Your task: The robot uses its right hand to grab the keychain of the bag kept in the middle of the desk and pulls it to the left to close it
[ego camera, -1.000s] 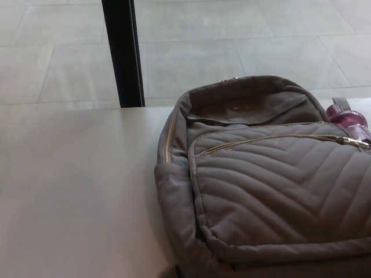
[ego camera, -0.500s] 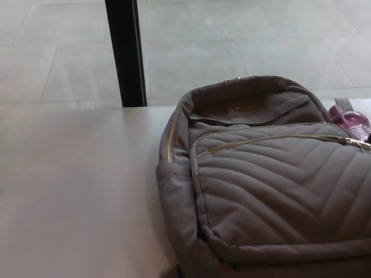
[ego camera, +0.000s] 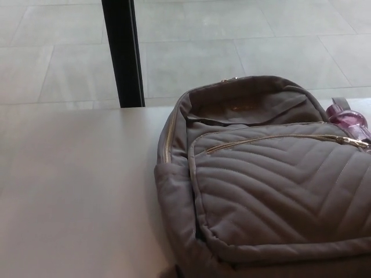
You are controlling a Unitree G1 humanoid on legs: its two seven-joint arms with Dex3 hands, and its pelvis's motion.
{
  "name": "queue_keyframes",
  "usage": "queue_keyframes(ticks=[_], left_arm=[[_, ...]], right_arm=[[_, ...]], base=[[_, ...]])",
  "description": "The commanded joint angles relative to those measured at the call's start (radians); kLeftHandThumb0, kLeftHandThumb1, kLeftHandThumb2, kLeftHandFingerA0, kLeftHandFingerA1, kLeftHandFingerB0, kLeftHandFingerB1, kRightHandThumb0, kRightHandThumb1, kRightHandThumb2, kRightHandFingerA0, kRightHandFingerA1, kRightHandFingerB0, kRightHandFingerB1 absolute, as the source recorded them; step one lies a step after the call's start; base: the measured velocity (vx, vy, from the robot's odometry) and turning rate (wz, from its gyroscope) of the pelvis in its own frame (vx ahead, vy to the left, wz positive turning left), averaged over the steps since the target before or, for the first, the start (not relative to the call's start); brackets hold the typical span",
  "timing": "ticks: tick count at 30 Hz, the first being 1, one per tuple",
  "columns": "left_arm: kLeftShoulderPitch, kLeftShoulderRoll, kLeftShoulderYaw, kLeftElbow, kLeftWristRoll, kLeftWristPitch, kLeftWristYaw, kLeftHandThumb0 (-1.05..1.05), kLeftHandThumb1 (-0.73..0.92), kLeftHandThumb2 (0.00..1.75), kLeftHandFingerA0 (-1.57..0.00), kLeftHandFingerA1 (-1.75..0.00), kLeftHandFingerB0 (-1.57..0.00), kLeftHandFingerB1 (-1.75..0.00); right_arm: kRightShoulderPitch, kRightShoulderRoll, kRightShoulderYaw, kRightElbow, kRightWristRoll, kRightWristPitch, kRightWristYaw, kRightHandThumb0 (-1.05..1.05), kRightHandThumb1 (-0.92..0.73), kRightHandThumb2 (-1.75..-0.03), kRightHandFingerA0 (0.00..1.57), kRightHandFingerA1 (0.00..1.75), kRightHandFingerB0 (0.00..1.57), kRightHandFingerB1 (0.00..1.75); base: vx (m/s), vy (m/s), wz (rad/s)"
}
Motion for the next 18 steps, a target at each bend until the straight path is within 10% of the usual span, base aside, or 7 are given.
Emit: queue_keyframes(ticks=[1, 2, 3, 9, 18], left_arm=[[0.007, 0.020, 0.003, -0.004, 0.005, -0.001, 0.002, -1.05, 0.64, 0.96, -0.75, -1.35, -0.56, -1.27], [0.005, 0.019, 0.003, -0.001, 0.006, -0.002, 0.003, -1.05, 0.52, 1.30, -0.82, -1.23, -0.62, -1.14], [0.001, 0.018, 0.003, 0.004, 0.005, -0.004, 0.003, -1.05, 0.64, 0.93, -0.79, -1.33, -0.57, -1.27], [-0.005, 0.016, 0.002, 0.015, 0.006, -0.014, 0.000, -1.05, 0.63, 0.96, -0.79, -1.32, -0.57, -1.26], [-0.014, 0.024, 0.008, 0.015, 0.000, -0.003, -0.005, -1.05, 0.62, 0.95, -0.81, -1.33, -0.57, -1.27]], right_arm=[[0.067, -0.058, 0.027, -0.007, -0.012, 0.003, 0.080, -0.34, -0.71, -0.61, 0.74, 0.67, 0.44, 0.38], [0.081, -0.084, 0.047, -0.020, -0.030, 0.041, 0.111, -0.39, -0.69, -0.60, 0.65, 0.60, 0.37, 0.34], [0.088, -0.095, 0.056, -0.030, -0.029, 0.061, 0.123, -0.39, -0.67, -0.59, 0.55, 0.51, 0.35, 0.32], [0.159, -0.207, 0.136, -0.118, -0.087, 0.208, 0.251, -0.45, -0.58, -0.71, 0.12, 0.47, 0.13, 0.34], [0.151, -0.241, 0.168, -0.179, -0.086, 0.313, 0.312, -0.30, -0.61, -0.58, 0.11, 0.42, 0.22, 0.28]], base=[[0.00, 0.000, 0.00], [0.00, 0.000, 0.00], [0.00, 0.000, 0.00], [0.00, 0.000, 0.00], [0.00, 0.000, 0.00]])
